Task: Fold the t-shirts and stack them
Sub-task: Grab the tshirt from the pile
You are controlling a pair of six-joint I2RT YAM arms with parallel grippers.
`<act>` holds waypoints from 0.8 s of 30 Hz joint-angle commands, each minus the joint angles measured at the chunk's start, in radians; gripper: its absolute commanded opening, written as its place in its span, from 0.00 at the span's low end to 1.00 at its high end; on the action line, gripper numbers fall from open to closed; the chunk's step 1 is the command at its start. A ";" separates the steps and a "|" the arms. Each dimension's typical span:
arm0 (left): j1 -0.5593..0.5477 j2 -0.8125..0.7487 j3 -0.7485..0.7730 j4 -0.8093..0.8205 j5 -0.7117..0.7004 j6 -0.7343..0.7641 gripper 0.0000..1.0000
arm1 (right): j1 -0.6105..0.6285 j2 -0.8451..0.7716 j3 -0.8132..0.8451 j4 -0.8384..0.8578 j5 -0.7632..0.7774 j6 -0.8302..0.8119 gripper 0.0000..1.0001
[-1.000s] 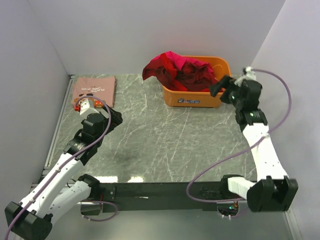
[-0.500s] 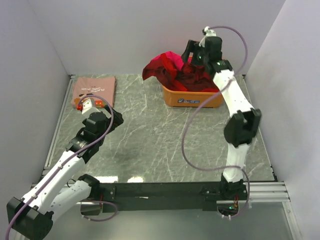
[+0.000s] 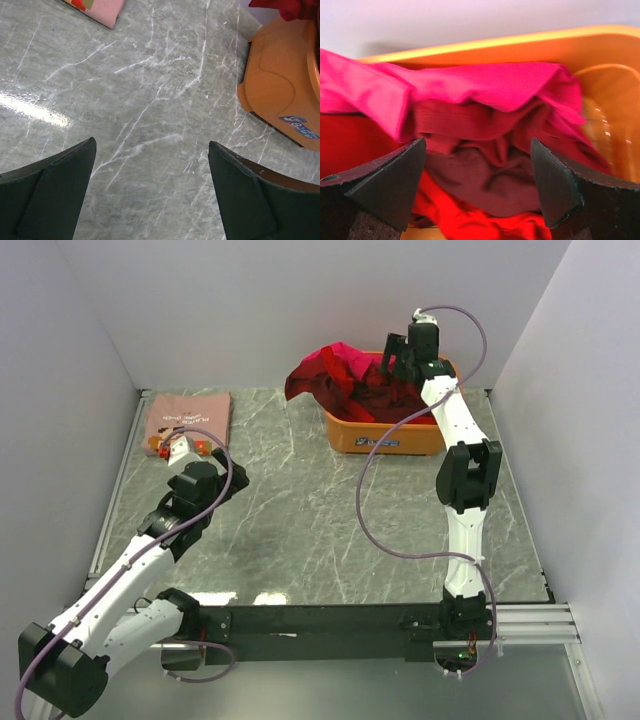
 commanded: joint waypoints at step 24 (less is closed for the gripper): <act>0.002 0.034 0.028 0.037 -0.025 0.026 0.99 | -0.037 0.043 -0.035 0.128 -0.034 -0.013 0.00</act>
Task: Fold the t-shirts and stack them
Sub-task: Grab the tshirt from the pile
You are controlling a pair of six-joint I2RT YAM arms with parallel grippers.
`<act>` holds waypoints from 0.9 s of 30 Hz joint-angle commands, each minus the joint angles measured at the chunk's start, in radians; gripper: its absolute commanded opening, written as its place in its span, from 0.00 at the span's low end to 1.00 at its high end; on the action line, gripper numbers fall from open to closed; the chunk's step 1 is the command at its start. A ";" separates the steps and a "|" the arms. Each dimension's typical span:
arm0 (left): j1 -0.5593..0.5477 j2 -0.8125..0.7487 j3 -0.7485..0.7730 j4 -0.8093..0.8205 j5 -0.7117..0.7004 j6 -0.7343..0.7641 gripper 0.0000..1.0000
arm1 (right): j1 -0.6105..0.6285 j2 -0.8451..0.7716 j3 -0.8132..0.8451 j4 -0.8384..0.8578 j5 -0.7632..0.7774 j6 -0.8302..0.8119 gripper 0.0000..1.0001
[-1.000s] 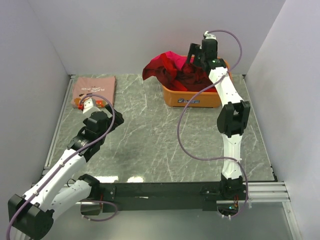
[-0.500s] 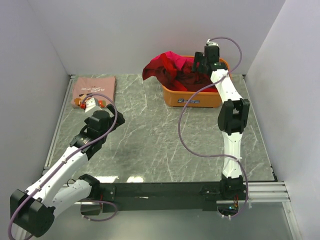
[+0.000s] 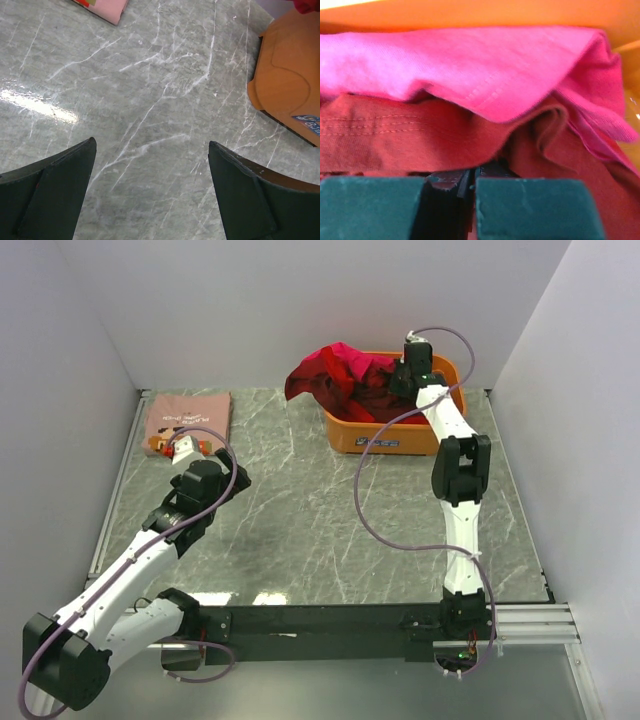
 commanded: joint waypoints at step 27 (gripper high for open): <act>0.002 -0.074 0.007 0.045 0.033 0.008 0.99 | -0.003 -0.696 -0.030 0.107 0.198 -0.127 0.00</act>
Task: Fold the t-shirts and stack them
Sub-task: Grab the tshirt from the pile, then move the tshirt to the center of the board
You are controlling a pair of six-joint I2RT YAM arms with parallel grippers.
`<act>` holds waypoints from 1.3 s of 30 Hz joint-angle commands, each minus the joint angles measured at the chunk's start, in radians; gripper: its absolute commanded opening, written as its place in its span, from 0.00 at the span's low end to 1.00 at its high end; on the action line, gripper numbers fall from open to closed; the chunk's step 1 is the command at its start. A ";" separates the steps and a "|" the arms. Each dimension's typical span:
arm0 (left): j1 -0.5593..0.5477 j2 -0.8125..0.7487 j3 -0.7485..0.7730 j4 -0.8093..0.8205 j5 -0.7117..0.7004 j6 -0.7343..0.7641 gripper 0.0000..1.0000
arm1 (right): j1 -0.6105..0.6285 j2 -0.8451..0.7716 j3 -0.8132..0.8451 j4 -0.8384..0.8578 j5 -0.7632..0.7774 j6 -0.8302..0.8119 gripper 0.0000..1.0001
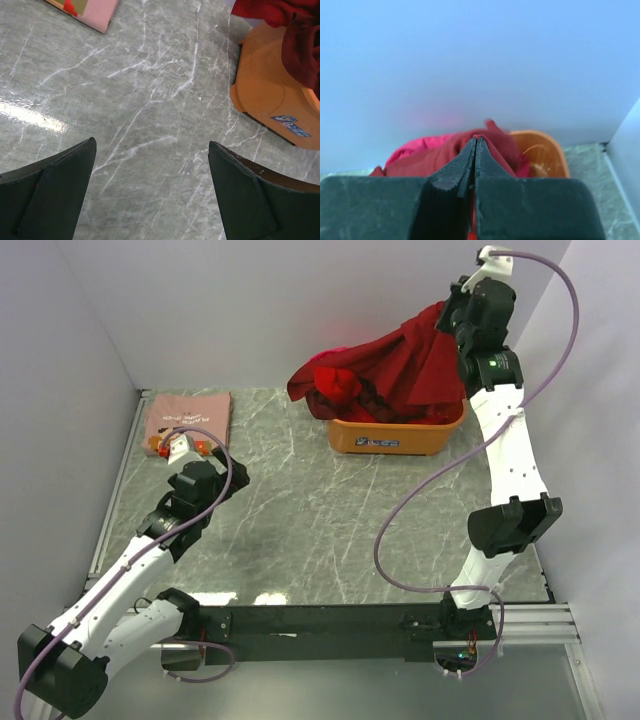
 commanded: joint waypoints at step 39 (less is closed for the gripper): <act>0.002 -0.047 0.021 0.009 0.071 -0.010 1.00 | 0.243 -0.354 0.140 0.000 -0.103 -0.011 0.00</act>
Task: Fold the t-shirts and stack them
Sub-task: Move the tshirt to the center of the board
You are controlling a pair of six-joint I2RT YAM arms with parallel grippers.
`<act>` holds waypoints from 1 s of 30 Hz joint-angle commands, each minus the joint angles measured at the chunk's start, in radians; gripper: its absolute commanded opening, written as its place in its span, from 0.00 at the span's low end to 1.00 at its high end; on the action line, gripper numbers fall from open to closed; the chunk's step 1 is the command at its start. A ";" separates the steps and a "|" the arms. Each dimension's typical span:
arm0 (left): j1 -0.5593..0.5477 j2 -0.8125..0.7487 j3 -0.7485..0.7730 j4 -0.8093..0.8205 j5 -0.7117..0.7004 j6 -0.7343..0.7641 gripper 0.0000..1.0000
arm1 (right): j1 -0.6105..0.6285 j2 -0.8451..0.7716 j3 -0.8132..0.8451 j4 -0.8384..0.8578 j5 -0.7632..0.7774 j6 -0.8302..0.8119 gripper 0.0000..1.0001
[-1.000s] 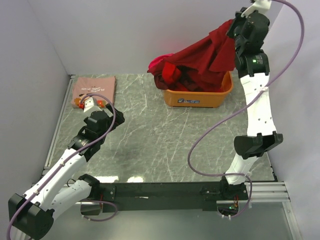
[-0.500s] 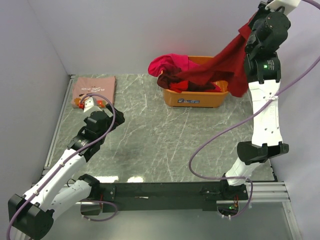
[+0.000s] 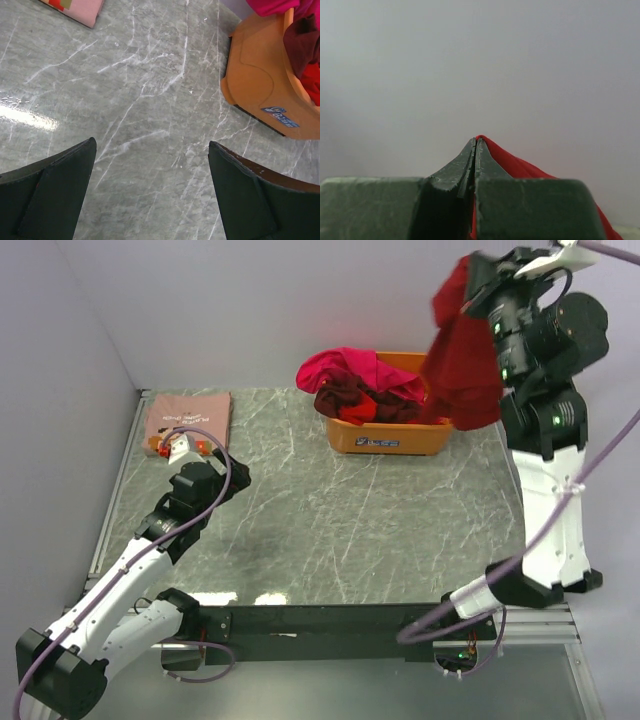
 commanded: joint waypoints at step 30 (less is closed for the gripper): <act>0.002 0.073 -0.039 -0.268 0.047 -0.230 0.99 | 0.055 -0.374 -1.412 -0.025 0.078 0.461 0.70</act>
